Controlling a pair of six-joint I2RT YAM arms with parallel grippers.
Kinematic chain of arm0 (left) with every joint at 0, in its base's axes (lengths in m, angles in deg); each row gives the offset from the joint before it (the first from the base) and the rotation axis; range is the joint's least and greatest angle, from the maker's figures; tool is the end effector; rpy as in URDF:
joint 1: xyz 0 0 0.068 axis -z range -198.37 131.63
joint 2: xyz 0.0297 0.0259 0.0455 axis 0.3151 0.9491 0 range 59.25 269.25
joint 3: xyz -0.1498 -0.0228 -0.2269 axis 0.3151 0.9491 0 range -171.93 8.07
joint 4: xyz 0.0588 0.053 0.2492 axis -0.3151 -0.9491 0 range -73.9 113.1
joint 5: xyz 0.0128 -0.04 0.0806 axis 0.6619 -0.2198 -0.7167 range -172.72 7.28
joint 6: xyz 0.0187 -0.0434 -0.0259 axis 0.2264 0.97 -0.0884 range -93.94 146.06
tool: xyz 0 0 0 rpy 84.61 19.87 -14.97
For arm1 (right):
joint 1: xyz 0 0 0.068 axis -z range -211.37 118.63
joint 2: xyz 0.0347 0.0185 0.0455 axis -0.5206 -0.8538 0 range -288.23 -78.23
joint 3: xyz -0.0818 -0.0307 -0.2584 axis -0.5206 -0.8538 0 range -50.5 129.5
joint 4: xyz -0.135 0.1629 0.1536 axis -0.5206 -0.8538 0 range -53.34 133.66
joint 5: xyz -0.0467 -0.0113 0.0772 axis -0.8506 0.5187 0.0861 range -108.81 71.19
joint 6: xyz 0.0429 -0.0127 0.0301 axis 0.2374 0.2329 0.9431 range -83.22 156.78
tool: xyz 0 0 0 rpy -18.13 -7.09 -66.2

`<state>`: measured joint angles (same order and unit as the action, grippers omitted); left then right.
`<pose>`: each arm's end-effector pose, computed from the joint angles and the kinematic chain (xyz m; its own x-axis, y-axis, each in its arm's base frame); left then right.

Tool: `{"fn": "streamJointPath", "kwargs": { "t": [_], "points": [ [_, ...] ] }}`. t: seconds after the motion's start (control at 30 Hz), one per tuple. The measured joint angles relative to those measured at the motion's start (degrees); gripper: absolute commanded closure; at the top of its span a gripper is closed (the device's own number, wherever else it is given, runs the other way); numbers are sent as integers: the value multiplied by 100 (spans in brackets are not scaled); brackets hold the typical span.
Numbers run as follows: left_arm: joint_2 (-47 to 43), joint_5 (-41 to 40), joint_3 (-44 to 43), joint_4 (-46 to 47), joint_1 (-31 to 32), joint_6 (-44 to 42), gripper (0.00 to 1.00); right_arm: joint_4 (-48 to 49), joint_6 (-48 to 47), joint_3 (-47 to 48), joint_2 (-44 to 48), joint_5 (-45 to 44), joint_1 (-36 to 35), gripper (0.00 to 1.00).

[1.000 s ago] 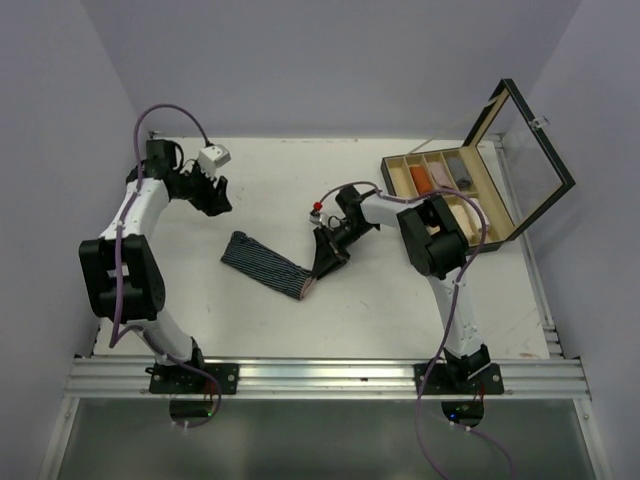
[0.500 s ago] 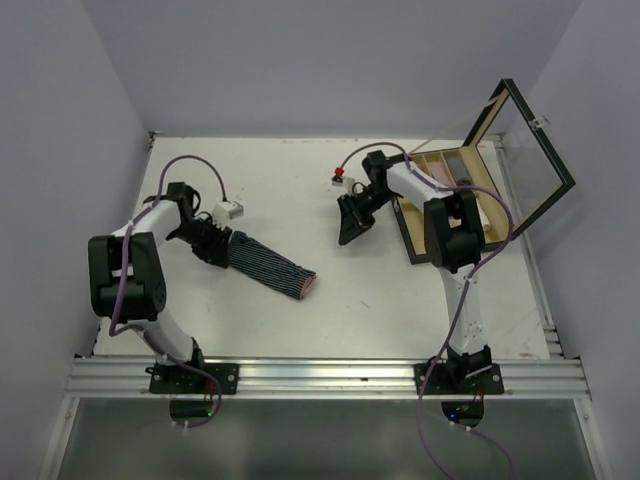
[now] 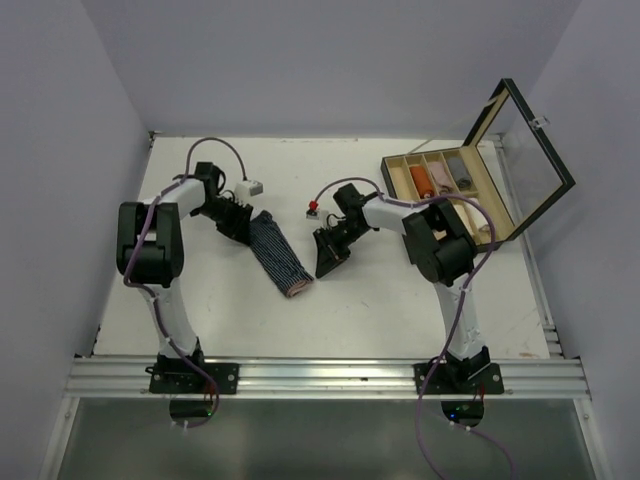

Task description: Roll the underwear

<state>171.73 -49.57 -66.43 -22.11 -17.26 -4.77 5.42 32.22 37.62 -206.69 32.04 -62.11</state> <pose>0.3629 -0.0265 0.1510 -0.8110 0.4448 -0.3800 0.5783 0.7079 -0.4055 0.3545 0.2429 0.1127 -0.8038 -0.5363 -0.2577 -0.5201 0.4230 0.7420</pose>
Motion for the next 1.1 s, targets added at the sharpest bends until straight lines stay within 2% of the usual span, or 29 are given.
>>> {"fn": "streamJointPath", "kwargs": {
  "t": [0.2, 0.43, 0.47, 0.53, 0.73, 0.83, 0.93, 1.1],
  "points": [
    [815, 365, -1154, 367, 203, 186, 66, 960, 623, -761, 365, 55, -317, 81],
    [824, 487, -1224, 686, 367, 275, 48, 2162, 1541, -879, 376, 107, -911, 79],
    [697, 485, -1097, 695, 352, 269, 44, 2267, 1622, -883, 391, 111, -964, 79],
    [354, 483, -861, 619, 323, 205, 43, 2402, 1757, -933, 472, 114, -1054, 78],
    [-1333, 363, -289, 400, 310, 101, 49, 2610, 2092, -1639, 1360, 35, -868, 77],
    [-2232, 142, 243, 382, 428, 116, 53, 3226, 2677, -2280, 1899, -179, -780, 76],
    [-2857, -175, 868, 319, 852, 173, 55, 3989, 3480, -2776, 2041, -380, -787, 76],
    [-2983, -728, 1493, 254, 1685, 496, 54, 4937, 4557, -3029, 1620, -643, -817, 79]
  ]
}}
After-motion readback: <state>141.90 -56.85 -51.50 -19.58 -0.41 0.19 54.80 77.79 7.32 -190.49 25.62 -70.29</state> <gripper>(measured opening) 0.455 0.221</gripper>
